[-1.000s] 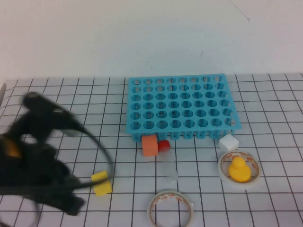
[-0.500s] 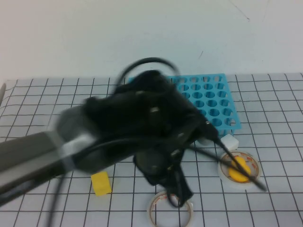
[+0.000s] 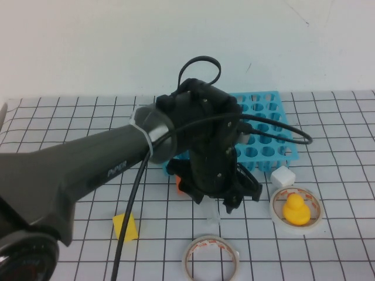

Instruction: Place the test tubes

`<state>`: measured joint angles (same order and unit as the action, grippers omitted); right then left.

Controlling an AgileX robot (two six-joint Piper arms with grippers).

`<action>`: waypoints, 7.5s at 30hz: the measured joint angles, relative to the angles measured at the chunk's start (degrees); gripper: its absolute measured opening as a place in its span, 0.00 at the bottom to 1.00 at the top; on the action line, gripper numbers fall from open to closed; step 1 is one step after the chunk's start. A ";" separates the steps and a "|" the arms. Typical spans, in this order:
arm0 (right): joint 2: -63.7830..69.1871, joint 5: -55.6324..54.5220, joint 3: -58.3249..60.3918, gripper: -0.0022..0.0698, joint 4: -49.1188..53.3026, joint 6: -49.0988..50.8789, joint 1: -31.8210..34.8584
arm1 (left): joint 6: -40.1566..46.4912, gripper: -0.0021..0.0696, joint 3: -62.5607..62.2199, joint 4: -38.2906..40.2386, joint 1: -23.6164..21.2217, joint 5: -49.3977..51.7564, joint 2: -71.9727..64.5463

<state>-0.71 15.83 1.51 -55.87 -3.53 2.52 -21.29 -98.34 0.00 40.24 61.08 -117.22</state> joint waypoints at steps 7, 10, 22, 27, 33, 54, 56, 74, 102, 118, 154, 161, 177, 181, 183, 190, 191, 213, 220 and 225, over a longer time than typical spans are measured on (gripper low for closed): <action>0.00 0.00 0.00 0.03 0.00 -4.96 0.00 | -3.92 0.60 0.00 -0.80 -0.03 -4.26 -2.40; 0.00 0.00 0.00 0.03 0.00 -6.47 0.00 | -6.05 0.59 0.00 -1.67 0.05 -3.86 -3.91; 0.00 -0.33 0.00 0.03 0.00 -7.47 0.00 | -9.79 0.58 -0.02 -3.23 0.05 -3.21 -7.81; 0.00 -0.46 0.00 0.03 0.00 -7.60 0.00 | -8.39 0.53 -0.58 -2.86 0.05 -2.28 -8.20; 0.00 -0.46 0.00 0.03 0.00 -7.62 0.00 | -4.19 0.32 -0.58 -2.75 0.05 -0.77 -8.20; 0.00 4.40 -2.56 0.03 -2.10 -17.42 0.00 | 9.03 0.32 11.31 -13.80 10.60 -3.03 11.02; 0.15 5.00 -5.22 0.03 -2.51 -20.02 0.00 | 7.71 0.32 16.37 -14.08 10.64 -7.57 15.14; 41.85 34.56 -25.31 0.03 -39.47 -77.53 0.00 | -35.79 0.32 58.99 -43.14 7.76 -55.13 49.29; 84.53 24.03 -67.19 0.79 -40.52 -93.09 -30.15 | -40.26 0.32 59.37 -50.68 -17.22 -93.03 49.76; 92.46 23.87 -77.69 0.74 -40.52 -96.28 -35.12 | -41.01 0.32 59.37 -52.00 -17.22 -93.59 49.76; 86.56 7.33 -71.99 0.42 -41.84 -97.39 -34.92 | -74.65 0.06 72.98 -99.30 -17.31 -74.94 86.85; 81.68 7.66 -64.93 0.42 -41.84 -97.39 -34.92 | -79.59 0.03 85.36 -99.87 -17.31 -73.29 103.04; 74.87 6.65 -58.83 0.42 -41.84 -97.39 -34.92 | -80.57 0.03 90.75 -99.77 -17.31 -58.82 111.24; 74.87 3.80 -58.76 0.42 -41.94 -97.39 -34.92 | -80.57 0.03 90.75 -99.67 -17.31 -59.46 111.24; 75.00 2.75 -58.76 0.42 -41.94 -97.53 -34.92 | -80.57 0.03 90.75 -99.67 -17.31 -60.08 111.24; 76.94 1.35 -58.70 0.42 -42.05 -98.43 -34.92 | -80.71 0.03 90.75 -99.67 -17.31 -62.60 111.24; 77.18 1.34 -58.70 0.42 -41.90 -98.46 -34.92 | -80.71 0.03 90.75 -99.67 -17.31 -63.15 111.24; 99.09 -53.88 -62.50 0.42 81.26 29.59 -37.83 | -80.71 0.03 90.75 -100.04 -17.31 -76.02 111.24; 110.37 -61.42 -70.85 0.42 78.18 19.74 -38.12 | -80.71 0.03 90.75 -100.26 -17.31 -80.67 111.24; 115.62 -61.54 -76.62 0.42 69.20 12.67 -39.46 | -80.71 0.03 90.75 -100.26 -17.31 -83.13 111.24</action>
<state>114.90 -45.71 -75.11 13.33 9.14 -36.93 -102.00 -7.59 -100.26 22.93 -22.06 -5.98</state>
